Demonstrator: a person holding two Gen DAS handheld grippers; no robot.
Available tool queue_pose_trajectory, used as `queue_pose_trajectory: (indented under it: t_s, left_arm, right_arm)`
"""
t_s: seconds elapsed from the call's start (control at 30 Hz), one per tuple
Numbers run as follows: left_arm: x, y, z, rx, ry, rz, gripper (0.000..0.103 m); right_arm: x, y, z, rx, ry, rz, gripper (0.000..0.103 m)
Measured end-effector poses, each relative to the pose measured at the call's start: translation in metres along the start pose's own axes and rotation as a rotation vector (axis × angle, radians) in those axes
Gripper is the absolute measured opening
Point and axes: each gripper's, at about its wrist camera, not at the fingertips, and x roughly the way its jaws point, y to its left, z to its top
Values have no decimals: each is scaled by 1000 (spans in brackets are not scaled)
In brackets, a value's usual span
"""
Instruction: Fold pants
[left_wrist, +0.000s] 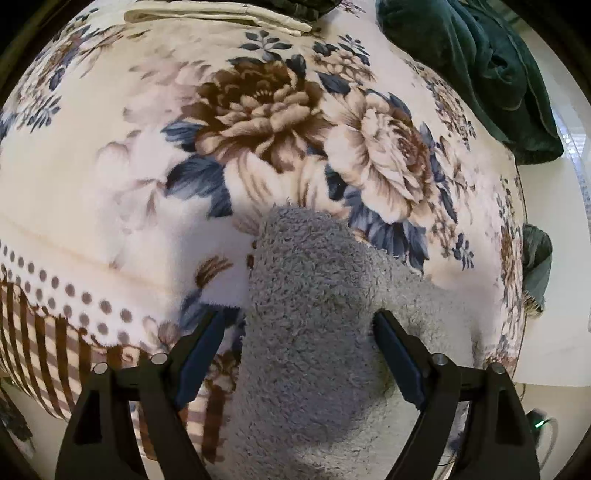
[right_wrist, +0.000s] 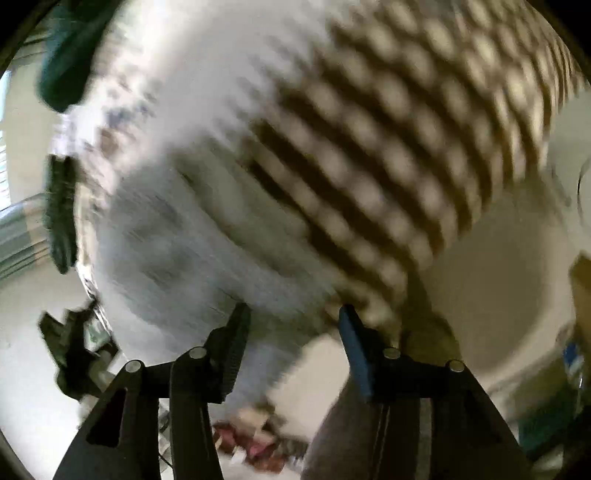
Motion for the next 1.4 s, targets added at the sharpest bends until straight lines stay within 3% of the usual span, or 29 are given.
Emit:
queue_pose_trajectory:
  t_s: [0.13, 0.3, 0.37, 0.43, 0.53, 0.6, 0.73, 0.83, 0.97, 1.0, 1.1, 1.2, 1.3, 1.37, 1.4]
  left_arm:
    - [1, 3, -1, -14, -5, -15, 84]
    - [4, 7, -2, -31, -5, -29, 84]
    - [5, 9, -2, -36, -3, -32, 84]
    - [7, 11, -1, -40, 1, -48, 84]
    - [11, 12, -2, -45, 10, -69, 84]
    - [8, 12, -1, -53, 8, -64, 84]
    - [-19, 13, -3, -59, -33, -80, 84]
    - [-29, 9, -8, -49, -43, -93, 84]
    - [-21, 0, -17, -30, -16, -95, 84]
    - [-17, -1, -19, -28, -9, -91, 84]
    - [-6, -3, -22, -21, 12, -75, 84]
    - [0, -4, -25, 1, 22, -66, 84]
    - [0, -5, -28, 13, 24, -62, 84]
    - [-5, -3, -29, 11, 16, -74, 84]
    - [-8, -1, -29, 3, 10, -88, 84]
  right_arm:
    - [-4, 45, 46, -87, -49, 19, 64]
    - [57, 83, 92, -196, 71, 19, 67]
    - [73, 90, 93, -278, 73, -68, 44]
    - [71, 86, 94, -324, 15, -151, 40]
    - [74, 70, 105, -218, 19, -146, 40]
    - [68, 76, 103, -233, 30, -146, 44]
    - [35, 72, 77, -245, 29, -73, 64]
    - [11, 48, 45, -200, 32, -64, 67]
    - [27, 3, 3, -82, 145, -30, 67]
    - [37, -9, -7, -55, 168, -28, 65]
    - [59, -40, -28, 42, 189, -1, 10]
    - [72, -58, -36, 63, 163, -87, 10]
    - [77, -47, -40, 3, 213, -66, 12]
    - [67, -32, -37, -50, 202, -43, 27]
    - [59, -30, -37, -56, 193, -8, 49]
